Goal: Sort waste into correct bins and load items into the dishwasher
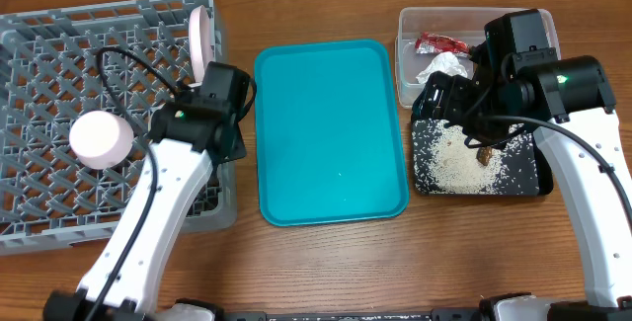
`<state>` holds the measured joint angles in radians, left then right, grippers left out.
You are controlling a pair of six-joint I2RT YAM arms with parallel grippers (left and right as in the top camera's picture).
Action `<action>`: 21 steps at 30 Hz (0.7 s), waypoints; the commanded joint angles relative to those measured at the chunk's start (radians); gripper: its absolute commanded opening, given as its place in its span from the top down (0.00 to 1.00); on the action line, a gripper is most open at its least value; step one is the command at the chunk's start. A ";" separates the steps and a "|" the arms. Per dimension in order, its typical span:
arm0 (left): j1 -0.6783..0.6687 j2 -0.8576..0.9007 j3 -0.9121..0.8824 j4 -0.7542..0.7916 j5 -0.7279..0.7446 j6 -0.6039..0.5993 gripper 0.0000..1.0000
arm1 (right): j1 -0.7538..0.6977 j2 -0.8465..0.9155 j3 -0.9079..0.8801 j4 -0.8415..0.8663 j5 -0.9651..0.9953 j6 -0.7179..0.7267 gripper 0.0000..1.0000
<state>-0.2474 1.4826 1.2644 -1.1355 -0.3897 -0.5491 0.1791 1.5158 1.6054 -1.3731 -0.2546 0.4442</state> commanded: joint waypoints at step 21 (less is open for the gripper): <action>0.000 0.260 -0.007 0.057 0.013 -0.023 0.67 | 0.000 -0.001 0.016 -0.018 0.010 -0.006 0.00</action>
<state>-0.2474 1.7172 1.2644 -1.0824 -0.3782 -0.5522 0.1791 1.5158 1.6054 -1.3911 -0.2546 0.4438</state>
